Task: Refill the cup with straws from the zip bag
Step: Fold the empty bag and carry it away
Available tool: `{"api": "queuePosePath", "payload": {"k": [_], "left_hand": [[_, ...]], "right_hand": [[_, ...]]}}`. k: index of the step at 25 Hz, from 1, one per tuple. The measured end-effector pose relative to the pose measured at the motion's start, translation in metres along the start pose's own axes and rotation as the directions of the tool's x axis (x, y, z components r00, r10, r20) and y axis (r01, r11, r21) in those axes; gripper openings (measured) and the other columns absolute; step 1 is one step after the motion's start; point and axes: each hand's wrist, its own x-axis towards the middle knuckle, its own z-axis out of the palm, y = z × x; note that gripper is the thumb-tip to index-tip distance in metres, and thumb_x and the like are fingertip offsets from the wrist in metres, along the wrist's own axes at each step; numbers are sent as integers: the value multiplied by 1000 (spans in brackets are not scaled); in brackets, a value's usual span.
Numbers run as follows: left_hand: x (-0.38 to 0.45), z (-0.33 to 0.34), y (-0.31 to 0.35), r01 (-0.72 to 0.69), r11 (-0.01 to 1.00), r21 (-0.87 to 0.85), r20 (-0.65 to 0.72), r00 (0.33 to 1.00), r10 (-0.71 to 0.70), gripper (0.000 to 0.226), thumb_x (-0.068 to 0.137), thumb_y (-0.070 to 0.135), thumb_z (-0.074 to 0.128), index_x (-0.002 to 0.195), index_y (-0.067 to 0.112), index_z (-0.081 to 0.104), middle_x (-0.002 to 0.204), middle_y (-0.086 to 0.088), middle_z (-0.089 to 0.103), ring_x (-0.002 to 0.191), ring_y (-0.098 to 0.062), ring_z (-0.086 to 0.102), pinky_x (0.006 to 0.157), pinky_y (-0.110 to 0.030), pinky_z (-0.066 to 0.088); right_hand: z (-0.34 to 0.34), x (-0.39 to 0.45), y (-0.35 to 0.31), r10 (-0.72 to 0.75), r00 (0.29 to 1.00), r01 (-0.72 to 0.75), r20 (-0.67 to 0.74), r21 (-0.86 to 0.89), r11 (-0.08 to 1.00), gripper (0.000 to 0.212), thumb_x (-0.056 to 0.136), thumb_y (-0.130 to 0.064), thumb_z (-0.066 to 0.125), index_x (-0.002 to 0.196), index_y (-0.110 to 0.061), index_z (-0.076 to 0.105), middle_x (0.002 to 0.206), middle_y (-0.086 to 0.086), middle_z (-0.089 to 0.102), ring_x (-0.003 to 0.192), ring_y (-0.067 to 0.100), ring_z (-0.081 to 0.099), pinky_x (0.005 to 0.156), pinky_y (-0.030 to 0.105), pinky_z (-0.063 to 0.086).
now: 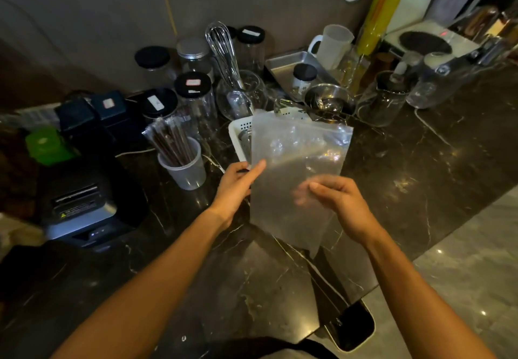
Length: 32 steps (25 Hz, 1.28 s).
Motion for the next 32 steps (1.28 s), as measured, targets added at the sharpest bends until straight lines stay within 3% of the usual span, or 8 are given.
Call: {"api": "queuePosePath", "payload": {"k": [3, 6, 10, 14, 18, 24, 29, 32], "left_hand": [[-11, -16, -11, 50, 999, 0, 114, 992, -50, 41, 92, 51, 67, 112, 15, 72, 106, -4, 78, 95, -17, 77, 79, -30, 61], [-18, -25, -25, -22, 1000, 4, -75, 997, 22, 35, 93, 39, 71, 81, 7, 72, 73, -12, 73, 57, -19, 71, 56, -32, 56], [-23, -42, -43, -128, 991, 30, -319, 939, 131, 50, 93, 35, 73, 82, -13, 66, 70, -21, 70, 62, -18, 64, 64, -34, 55], [-31, -59, -56, -137, 985, 101, -447, 879, 168, 52, 96, 38, 70, 69, -7, 64, 52, -5, 62, 46, -14, 58, 51, -27, 51], [-35, -76, -74, -46, 982, 184, -507, 852, 135, 55, 95, 46, 68, 68, -1, 65, 58, -18, 65, 50, -31, 63, 52, -35, 57], [-50, -90, -93, 74, 981, 181, -339, 941, -8, 41, 99, 43, 62, 82, 6, 68, 58, -6, 57, 45, -11, 53, 43, -19, 44], [-57, -97, -83, 6, 978, 211, -198, 980, 37, 42, 101, 50, 53, 97, 16, 76, 61, 2, 64, 56, -6, 63, 59, -21, 54], [-51, -105, -76, -49, 988, 146, -237, 968, 83, 58, 103, 52, 47, 99, 0, 72, 74, -16, 67, 69, -24, 63, 65, -31, 58]], "right_hand": [[6, 10, -10, 24, 1000, -22, -11, 158, 987, 25, 102, -11, 58, 98, 7, 76, 99, 24, 77, 96, 32, 74, 94, 46, 60], [21, 12, -2, 193, 979, -172, -68, 240, 955, 26, 95, -31, 68, 102, -8, 79, 105, 18, 79, 97, 32, 74, 90, 50, 61], [56, -8, 37, 426, 898, -439, 111, 147, 886, 40, 95, -40, 67, 119, -9, 75, 116, 10, 79, 106, 27, 76, 90, 42, 61], [86, -14, 66, 437, 898, -440, 53, 127, 889, 33, 97, -35, 68, 99, -2, 69, 83, 17, 70, 60, 23, 70, 59, 35, 62], [97, -14, 79, 381, 925, -379, -6, 87, 921, 36, 99, -38, 64, 87, -3, 68, 59, 10, 60, 41, 17, 50, 45, 30, 50], [75, -13, 83, 585, 762, -574, 279, -129, 809, 50, 90, -54, 68, 105, -8, 78, 95, 14, 80, 80, 26, 77, 76, 35, 63], [96, 18, 66, 480, 875, -484, 63, 99, 869, 42, 102, -40, 62, 113, -1, 75, 109, 21, 79, 92, 29, 77, 91, 44, 59], [102, 28, 55, 422, 906, -416, -11, 154, 896, 31, 103, -25, 64, 105, 5, 74, 102, 25, 77, 86, 32, 71, 86, 46, 58]]}}
